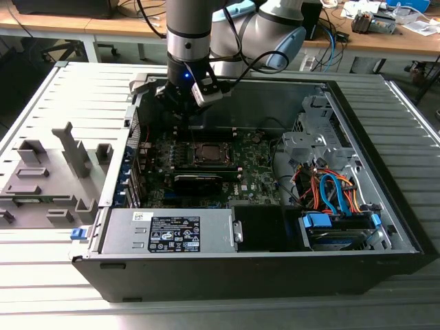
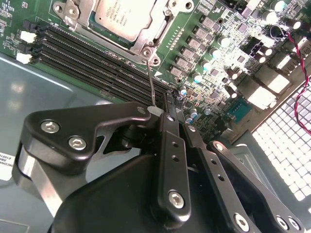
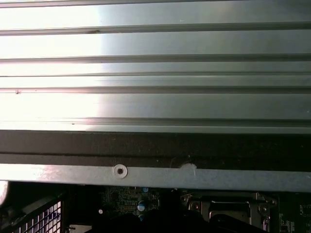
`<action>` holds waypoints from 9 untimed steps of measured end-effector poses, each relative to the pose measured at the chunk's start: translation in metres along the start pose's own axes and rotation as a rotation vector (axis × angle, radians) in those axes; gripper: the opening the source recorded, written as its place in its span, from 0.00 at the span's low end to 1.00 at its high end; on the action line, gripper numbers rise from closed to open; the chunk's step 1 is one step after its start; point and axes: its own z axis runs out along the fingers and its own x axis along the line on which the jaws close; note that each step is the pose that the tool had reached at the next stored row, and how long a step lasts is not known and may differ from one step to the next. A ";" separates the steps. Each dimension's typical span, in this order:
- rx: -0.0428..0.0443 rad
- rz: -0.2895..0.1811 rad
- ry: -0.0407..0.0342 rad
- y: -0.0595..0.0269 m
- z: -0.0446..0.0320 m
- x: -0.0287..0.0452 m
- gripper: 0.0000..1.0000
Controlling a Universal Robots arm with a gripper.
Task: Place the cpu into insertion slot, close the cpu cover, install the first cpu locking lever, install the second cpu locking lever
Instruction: 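Install the first cpu locking lever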
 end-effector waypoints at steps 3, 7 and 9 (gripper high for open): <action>0.0001 0.000 0.0001 0.0000 0.0005 -0.0001 0.11; 0.0001 0.000 0.0000 0.0000 0.0011 -0.0002 0.11; 0.0001 0.000 0.0000 0.0000 0.0013 -0.0002 0.11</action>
